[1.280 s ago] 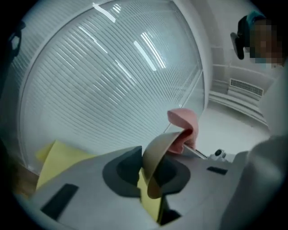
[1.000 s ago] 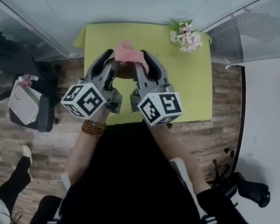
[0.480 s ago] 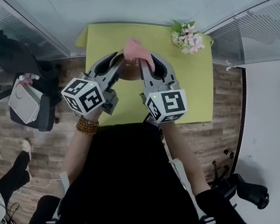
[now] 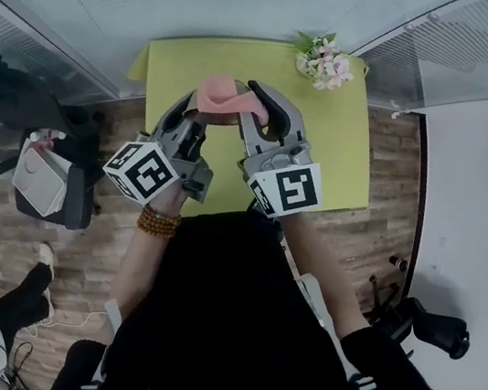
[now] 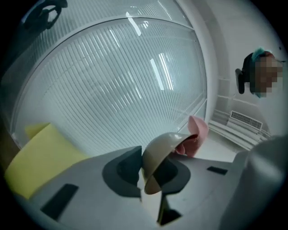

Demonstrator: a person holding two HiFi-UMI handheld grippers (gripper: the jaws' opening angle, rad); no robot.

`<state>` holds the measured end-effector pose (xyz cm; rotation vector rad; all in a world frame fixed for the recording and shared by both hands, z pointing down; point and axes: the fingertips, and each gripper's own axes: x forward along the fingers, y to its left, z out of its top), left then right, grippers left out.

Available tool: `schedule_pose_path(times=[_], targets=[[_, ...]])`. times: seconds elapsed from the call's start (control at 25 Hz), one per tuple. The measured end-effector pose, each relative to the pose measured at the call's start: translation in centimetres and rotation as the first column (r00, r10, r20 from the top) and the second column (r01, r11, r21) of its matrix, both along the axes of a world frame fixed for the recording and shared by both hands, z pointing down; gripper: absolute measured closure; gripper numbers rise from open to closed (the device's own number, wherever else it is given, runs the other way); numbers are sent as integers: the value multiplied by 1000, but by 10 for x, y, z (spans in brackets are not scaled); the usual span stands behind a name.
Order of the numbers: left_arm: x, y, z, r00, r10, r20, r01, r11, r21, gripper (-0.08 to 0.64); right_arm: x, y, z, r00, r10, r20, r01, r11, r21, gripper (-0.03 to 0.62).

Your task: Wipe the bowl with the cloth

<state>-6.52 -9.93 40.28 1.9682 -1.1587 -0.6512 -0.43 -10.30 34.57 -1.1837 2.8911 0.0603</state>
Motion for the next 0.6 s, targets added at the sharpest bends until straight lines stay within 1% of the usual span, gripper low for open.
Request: schedule_pose_path(times=[0.04, 0.12, 0.2, 0.24, 0.28, 0.36, 0.4, 0.44, 0.48, 0.52, 0.56, 0.6], targets=[[-4, 1, -1, 1000, -24, -20, 24, 1000, 1, 512, 1, -1, 2, 998, 0, 63, 3, 999, -55, 545], [-9, 1, 1, 996, -70, -62, 70, 998, -7, 512, 3, -4, 8, 984, 19, 180, 11, 987, -161, 535], [-13, 2, 6, 989, -117, -90, 116, 993, -26, 511, 5, -7, 19, 964, 72, 258, -2, 965, -261, 532], [-15, 2, 9, 986, -139, -94, 136, 990, -38, 509, 6, -8, 26, 954, 112, 279, -18, 948, -319, 531], [-16, 2, 13, 983, -159, -93, 155, 987, -50, 509, 8, -9, 35, 944, 157, 291, -35, 923, -384, 531], [-20, 2, 20, 978, -195, -70, 191, 980, -60, 506, 9, -11, 54, 920, 235, 313, -43, 856, -515, 531], [-21, 2, 22, 978, -206, -37, 204, 978, -50, 500, 9, -11, 63, 909, 258, 328, -26, 818, -574, 531], [-21, 2, 22, 977, -211, 21, 211, 977, -21, 495, 9, -13, 72, 900, 270, 341, 1, 782, -623, 532], [-20, 1, 20, 975, -202, 96, 201, 979, 21, 494, 9, -14, 79, 905, 260, 337, 22, 761, -648, 532], [-18, 1, 17, 969, -174, 173, 166, 984, 60, 486, 8, -16, 83, 931, 217, 294, 20, 773, -634, 543], [-16, 2, 15, 962, -126, 244, 109, 991, 83, 474, 7, -16, 84, 968, 145, 205, -2, 820, -573, 565], [-12, 2, 15, 946, -68, 318, 42, 995, 87, 474, 6, -16, 80, 994, 74, 80, -28, 883, -468, 572]])
